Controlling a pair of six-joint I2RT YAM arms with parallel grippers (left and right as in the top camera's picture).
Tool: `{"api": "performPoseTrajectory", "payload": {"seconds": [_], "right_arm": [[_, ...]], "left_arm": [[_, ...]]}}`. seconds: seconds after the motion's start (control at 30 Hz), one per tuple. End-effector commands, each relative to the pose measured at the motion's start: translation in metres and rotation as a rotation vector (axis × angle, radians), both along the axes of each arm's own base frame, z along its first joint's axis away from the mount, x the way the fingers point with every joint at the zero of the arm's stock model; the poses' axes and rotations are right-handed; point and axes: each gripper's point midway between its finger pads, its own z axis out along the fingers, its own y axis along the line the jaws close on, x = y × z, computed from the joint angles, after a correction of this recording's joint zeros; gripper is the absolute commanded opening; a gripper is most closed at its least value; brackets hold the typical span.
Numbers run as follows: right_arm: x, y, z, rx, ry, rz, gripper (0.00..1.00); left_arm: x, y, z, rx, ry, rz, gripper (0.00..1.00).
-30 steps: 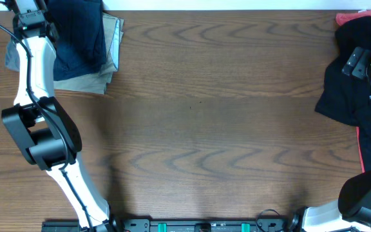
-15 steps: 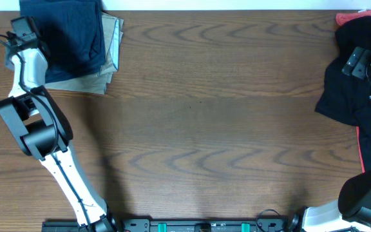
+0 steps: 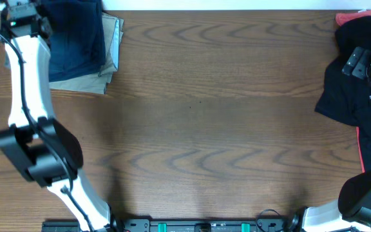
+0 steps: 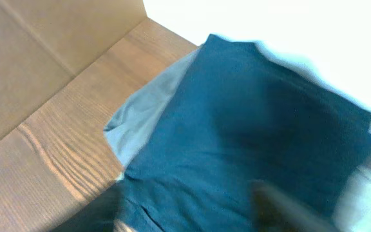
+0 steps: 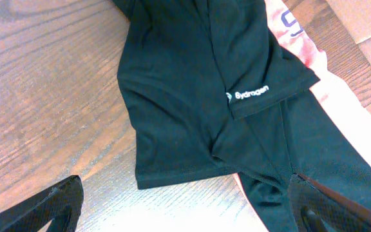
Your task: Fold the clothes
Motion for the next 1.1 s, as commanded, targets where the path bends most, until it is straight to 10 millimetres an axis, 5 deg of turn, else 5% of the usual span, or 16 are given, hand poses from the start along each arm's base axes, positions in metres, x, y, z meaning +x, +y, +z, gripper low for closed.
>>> {"api": "performPoseTrajectory", "payload": {"seconds": [0.0, 0.1, 0.3, 0.57, 0.8, 0.93, 1.07], "right_arm": [[0.000, -0.001, 0.007, -0.004, -0.019, -0.012, 0.99], [0.001, -0.001, 0.007, -0.005, -0.019, -0.012, 0.99], [0.000, -0.002, 0.007, -0.004, -0.018, -0.013, 0.99], [0.000, -0.002, 0.007, -0.004, -0.019, -0.014, 0.99], [0.001, -0.001, 0.007, -0.004, -0.018, -0.011, 0.99], [0.001, -0.001, 0.007, -0.004, -0.019, -0.011, 0.99], [0.001, -0.001, 0.007, -0.004, -0.019, -0.012, 0.99]], "left_arm": [[0.002, -0.040, 0.024, -0.040, -0.039, -0.095, 1.00], [0.006, -0.069, 0.022, -0.080, -0.031, -0.175, 0.99], [0.015, -0.079, -0.015, -0.098, 0.048, -0.191, 0.80], [0.027, -0.078, -0.117, -0.143, 0.232, -0.184, 0.80], [0.012, -0.082, -0.198, -0.192, 0.421, -0.174, 0.80], [0.003, -0.091, -0.204, -0.237, 0.462, -0.198, 0.79], [-0.002, -0.103, -0.183, -0.287, 0.444, -0.236, 0.76]]}}
